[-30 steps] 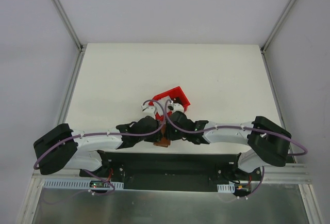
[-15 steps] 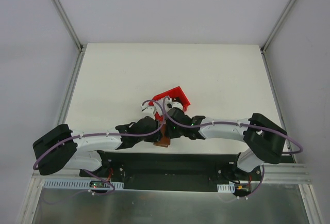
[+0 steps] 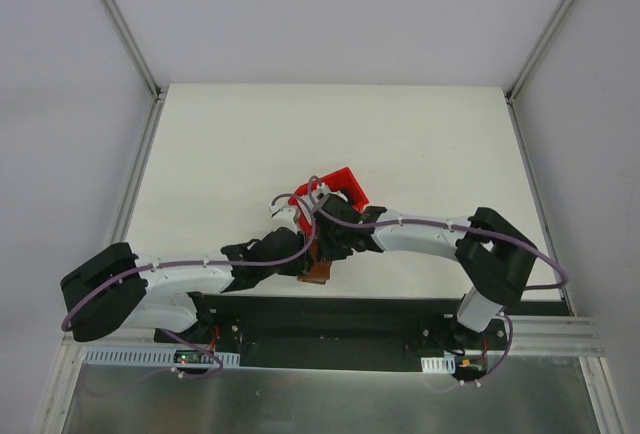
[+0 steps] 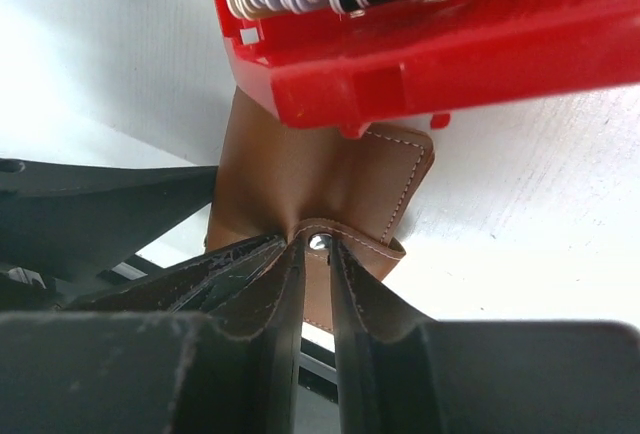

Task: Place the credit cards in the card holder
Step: Close the card holder at the center of the board.

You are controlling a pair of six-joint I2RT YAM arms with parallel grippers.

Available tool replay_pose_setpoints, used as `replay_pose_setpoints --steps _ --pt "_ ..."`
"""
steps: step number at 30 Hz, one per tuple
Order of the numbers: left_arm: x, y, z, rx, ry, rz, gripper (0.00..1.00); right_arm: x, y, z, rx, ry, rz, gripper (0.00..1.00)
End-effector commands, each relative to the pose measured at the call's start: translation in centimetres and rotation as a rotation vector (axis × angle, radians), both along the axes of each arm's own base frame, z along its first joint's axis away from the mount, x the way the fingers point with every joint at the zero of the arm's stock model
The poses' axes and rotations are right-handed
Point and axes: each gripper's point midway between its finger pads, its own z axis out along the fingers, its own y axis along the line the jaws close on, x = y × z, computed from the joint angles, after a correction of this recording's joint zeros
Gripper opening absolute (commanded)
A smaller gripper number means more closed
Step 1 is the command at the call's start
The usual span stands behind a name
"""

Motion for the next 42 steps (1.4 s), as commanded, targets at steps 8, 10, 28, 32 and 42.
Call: replay_pose_setpoints --steps 8,10,28,32,42 --pt "-2.1 3.0 -3.3 0.102 0.077 -0.009 0.39 -0.9 -3.3 -4.4 -0.23 0.159 0.086 0.2" --pt "-2.1 3.1 -3.3 0.1 0.078 -0.006 0.39 -0.9 -3.8 -4.7 -0.258 0.174 0.09 0.2" --pt "-2.3 3.4 -3.5 0.072 0.062 0.006 0.39 -0.6 -4.3 -5.8 -0.377 0.223 0.133 0.15" --pt "-2.3 3.5 -3.6 0.07 0.062 0.004 0.39 -0.8 -3.9 -6.2 -0.377 0.247 0.159 0.15" --pt "-2.5 3.7 -3.8 0.068 0.06 0.001 0.39 -0.2 -4.3 -6.6 -0.41 0.263 0.172 0.15"
